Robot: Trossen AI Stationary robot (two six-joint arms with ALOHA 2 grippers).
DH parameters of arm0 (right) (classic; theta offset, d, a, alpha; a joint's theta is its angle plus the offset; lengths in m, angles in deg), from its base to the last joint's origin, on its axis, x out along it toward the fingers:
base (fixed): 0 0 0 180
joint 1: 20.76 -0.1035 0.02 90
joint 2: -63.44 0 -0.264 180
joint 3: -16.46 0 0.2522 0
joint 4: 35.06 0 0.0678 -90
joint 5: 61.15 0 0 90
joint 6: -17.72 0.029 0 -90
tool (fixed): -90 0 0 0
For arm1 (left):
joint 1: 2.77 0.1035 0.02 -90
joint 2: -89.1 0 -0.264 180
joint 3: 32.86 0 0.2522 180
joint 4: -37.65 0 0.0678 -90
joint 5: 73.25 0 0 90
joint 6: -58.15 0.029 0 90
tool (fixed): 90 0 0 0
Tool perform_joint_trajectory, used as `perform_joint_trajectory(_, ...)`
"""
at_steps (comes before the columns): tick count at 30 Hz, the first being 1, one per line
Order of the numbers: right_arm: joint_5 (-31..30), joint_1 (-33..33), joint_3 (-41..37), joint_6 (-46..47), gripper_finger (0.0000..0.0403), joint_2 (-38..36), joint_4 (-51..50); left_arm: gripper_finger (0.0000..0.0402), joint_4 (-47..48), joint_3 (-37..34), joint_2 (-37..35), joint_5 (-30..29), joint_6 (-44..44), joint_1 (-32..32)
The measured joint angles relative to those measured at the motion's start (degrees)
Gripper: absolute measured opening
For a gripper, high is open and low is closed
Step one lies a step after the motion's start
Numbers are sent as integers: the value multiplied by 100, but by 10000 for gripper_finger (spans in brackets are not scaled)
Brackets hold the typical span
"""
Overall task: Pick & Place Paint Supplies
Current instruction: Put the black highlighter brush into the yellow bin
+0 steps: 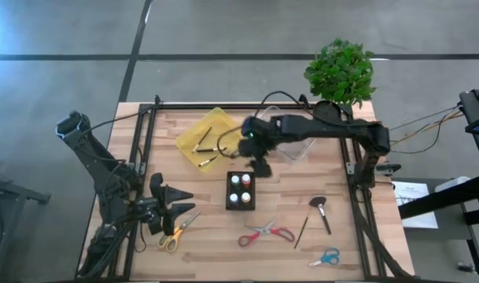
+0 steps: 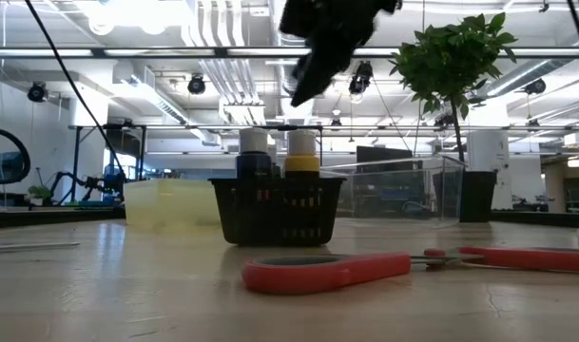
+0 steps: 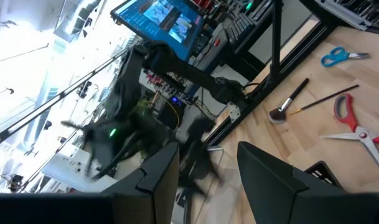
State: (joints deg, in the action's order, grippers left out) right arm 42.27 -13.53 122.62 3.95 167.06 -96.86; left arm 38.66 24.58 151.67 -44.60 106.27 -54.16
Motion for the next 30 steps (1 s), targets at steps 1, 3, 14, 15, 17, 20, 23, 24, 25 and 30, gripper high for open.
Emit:
perform_joint_trajectory(1, 7, -144, -24, 166, 180, -79, -295, 170, 0, 0, 0, 1, 0, 9)
perform_joint_trajectory(3, 5, -459, -113, 442, 180, -241, -845, 170, -2, 0, 0, 2, 2, 17)
perform_joint_trajectory(14, -1549, -2163, -1545, 2365, 180, -1099, -1447, 170, -1, 0, 0, 7, -20, 17)
perform_joint_trajectory(15, -1631, -2282, -1763, 2584, 180, -1181, -1438, 170, -4, 0, 0, 24, -20, 17)
perform_joint_trajectory(17, -1778, -2510, -2220, 3018, 180, -1300, -1402, 170, -2, 0, 0, 47, -20, 17)
perform_joint_trajectory(20, -1844, -2772, -2899, 3623, 180, -1446, -1193, 170, -3, 0, 0, 87, -20, 17)
perform_joint_trajectory(23, -1825, -2966, -3498, 4048, 180, -1503, -883, 171, -4, 0, 0, 130, -22, 17)
perform_joint_trajectory(24, -1782, -3014, -3669, 4127, 180, -1503, -786, 171, -4, 0, -2, 135, -22, 17)
perform_joint_trajectory(25, -1757, -3060, -3812, 4199, 180, -1503, -695, 171, -4, 0, -2, 136, -22, 17)
perform_joint_trajectory(30, -1570, -3291, -4223, 4341, 180, -1489, -476, 171, -20, 0, -2, 138, -106, 17)
